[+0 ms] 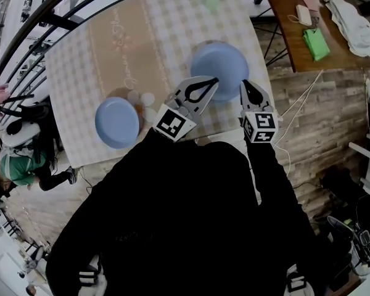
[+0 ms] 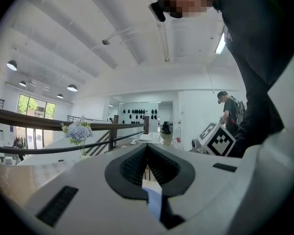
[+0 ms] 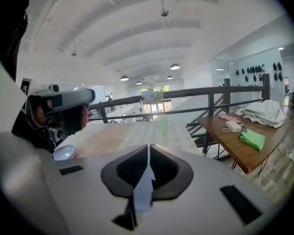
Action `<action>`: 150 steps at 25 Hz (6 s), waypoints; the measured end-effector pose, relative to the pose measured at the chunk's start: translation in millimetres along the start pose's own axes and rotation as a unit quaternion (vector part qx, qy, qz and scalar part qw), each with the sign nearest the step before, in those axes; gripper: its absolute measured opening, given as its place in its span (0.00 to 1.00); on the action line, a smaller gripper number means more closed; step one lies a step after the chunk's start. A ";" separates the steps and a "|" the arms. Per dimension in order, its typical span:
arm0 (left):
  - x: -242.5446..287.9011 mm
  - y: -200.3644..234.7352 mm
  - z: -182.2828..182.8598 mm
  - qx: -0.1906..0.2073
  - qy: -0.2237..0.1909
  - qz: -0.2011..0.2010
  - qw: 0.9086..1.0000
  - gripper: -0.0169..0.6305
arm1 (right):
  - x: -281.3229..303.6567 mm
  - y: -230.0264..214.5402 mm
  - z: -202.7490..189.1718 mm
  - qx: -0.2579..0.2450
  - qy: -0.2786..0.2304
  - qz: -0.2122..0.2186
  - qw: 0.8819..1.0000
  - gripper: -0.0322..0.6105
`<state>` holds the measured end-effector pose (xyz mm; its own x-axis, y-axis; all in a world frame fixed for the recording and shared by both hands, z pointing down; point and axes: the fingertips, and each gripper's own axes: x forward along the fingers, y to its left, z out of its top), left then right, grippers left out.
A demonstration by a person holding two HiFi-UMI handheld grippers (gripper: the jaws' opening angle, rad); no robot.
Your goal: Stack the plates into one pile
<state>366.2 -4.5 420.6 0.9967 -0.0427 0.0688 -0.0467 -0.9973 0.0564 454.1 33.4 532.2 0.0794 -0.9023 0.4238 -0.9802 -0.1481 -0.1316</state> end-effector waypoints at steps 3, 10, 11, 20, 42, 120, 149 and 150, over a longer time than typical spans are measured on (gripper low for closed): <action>13.0 -2.3 -4.3 0.002 0.004 -0.003 1.000 0.06 | 11.3 -21.8 -22.7 0.019 0.029 -0.012 0.999 0.12; 30.0 -2.7 -14.0 0.001 0.010 0.000 1.000 0.06 | 38.1 -59.6 -74.3 0.071 0.090 -0.037 0.993 0.27; 31.8 -2.7 -15.6 0.000 0.011 0.000 1.000 0.06 | 41.8 -63.5 -79.9 0.075 0.095 -0.039 0.992 0.28; 35.7 0.4 -16.2 0.000 0.016 0.011 1.000 0.06 | 76.8 -82.7 -128.0 0.125 0.152 -0.058 0.979 0.35; -21.9 19.8 -13.0 -0.008 0.027 0.060 0.998 0.06 | 82.4 -86.4 -134.7 0.301 0.134 -0.088 0.940 0.09; -476.5 130.1 -41.5 -0.027 -0.013 0.325 0.945 0.06 | 154.2 389.9 -124.3 0.209 0.262 0.159 0.929 0.10; -484.4 131.5 -35.7 -0.002 0.006 0.306 0.952 0.06 | 121.0 401.8 -79.6 0.150 0.196 0.194 0.949 0.37; -484.0 132.6 -34.3 -0.002 0.008 0.307 0.952 0.06 | 118.1 403.2 -75.3 0.141 0.191 0.202 0.950 0.37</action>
<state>-124.7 -114.0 429.0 0.7800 -0.6167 0.1060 -0.6205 -0.7842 0.0046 54.6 -102.3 596.6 -0.4168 -0.7042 0.5748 -0.8253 0.0281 -0.5640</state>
